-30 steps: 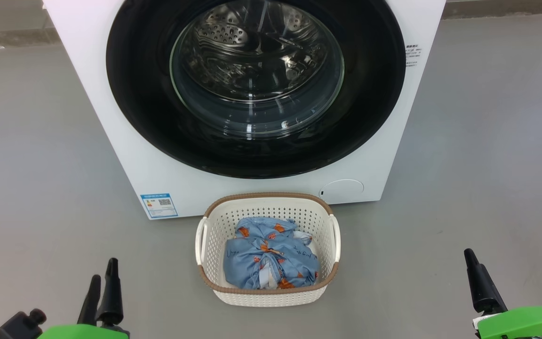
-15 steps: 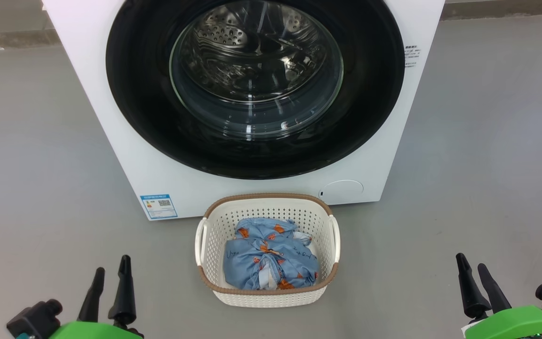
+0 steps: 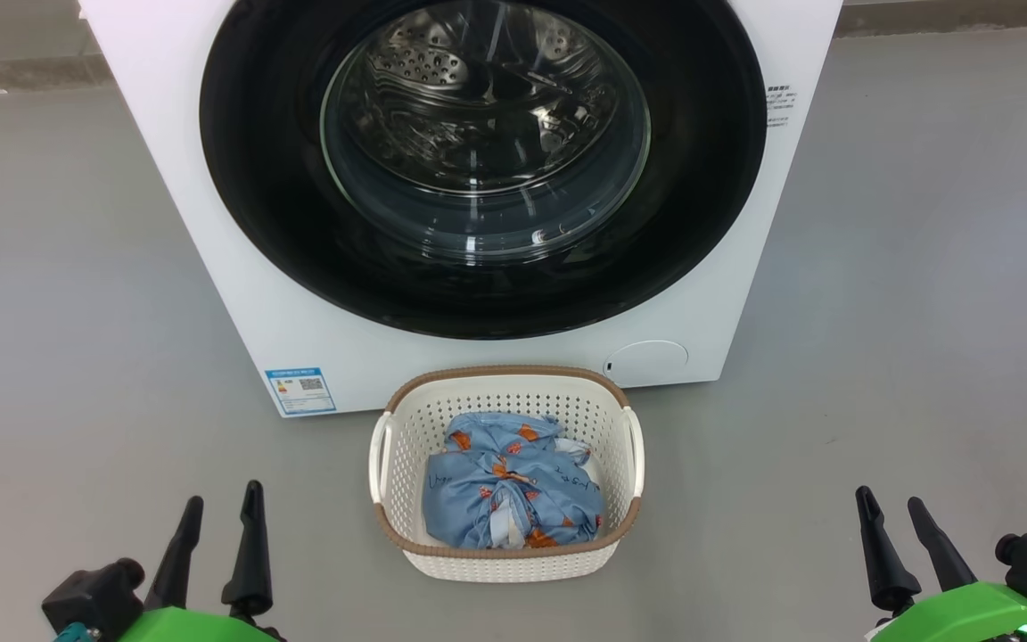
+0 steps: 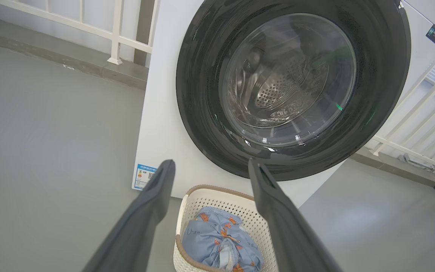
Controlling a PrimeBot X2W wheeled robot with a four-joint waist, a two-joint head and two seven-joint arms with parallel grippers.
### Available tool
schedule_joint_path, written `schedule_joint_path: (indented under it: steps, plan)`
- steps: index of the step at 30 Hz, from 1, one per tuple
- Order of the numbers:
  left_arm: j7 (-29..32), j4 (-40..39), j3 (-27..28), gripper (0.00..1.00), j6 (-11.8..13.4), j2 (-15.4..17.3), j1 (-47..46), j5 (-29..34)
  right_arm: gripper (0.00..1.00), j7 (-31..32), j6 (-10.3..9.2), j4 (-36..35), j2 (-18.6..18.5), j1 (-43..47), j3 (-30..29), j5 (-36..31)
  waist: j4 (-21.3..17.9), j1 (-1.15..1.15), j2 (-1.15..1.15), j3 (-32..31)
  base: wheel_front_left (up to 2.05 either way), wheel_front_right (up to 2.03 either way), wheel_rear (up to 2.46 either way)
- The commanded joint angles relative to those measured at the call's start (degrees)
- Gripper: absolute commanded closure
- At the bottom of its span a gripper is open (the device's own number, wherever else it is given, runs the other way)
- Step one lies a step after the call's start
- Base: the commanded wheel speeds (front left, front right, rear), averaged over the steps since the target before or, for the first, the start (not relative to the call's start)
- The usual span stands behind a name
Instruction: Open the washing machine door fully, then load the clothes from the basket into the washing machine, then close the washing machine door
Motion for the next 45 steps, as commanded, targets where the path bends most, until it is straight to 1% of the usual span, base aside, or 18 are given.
schedule_joint_path:
  steps: [1, 10, 23, 33, 45]
  plan:
    - [-0.7, -1.9, 1.1, 0.00, 0.3, 0.9, -1.7, 1.7, 0.00, -0.8, -0.06, -1.1, -0.9, -2.8, 0.6, -1.5, 0.0, 0.00, 0.00, 0.0, 0.00, 0.00, 0.00]
    - [-2.2, -1.5, 0.5, 0.00, -0.2, 0.9, -1.8, 6.6, 0.00, -2.3, -0.06, -0.5, -0.9, -3.2, 0.8, -7.0, -0.1, 0.00, 0.00, -0.1, 0.00, 0.00, 0.00]
    - [-4.4, 3.4, 0.2, 0.00, -0.3, 1.0, -2.5, 13.7, 0.00, -4.5, -0.07, 0.1, -1.6, -3.7, 1.1, -14.8, -0.1, 0.00, 0.00, -0.3, 0.00, 0.00, 0.00]
    - [-6.2, 5.5, -0.2, 0.00, 0.6, 1.1, -3.2, 20.6, 0.00, -6.3, -0.08, -1.4, -1.1, -3.7, 1.0, -22.0, -0.2, 0.00, 0.00, -0.8, 0.00, 0.00, 0.00]
    - [-6.3, 6.2, 0.1, 0.00, 1.2, 1.1, -3.4, 17.5, 0.00, -6.4, -0.08, -2.7, -0.7, -3.4, 0.2, -21.2, -0.2, 0.00, 0.00, -1.0, 0.00, 0.00, 0.00]
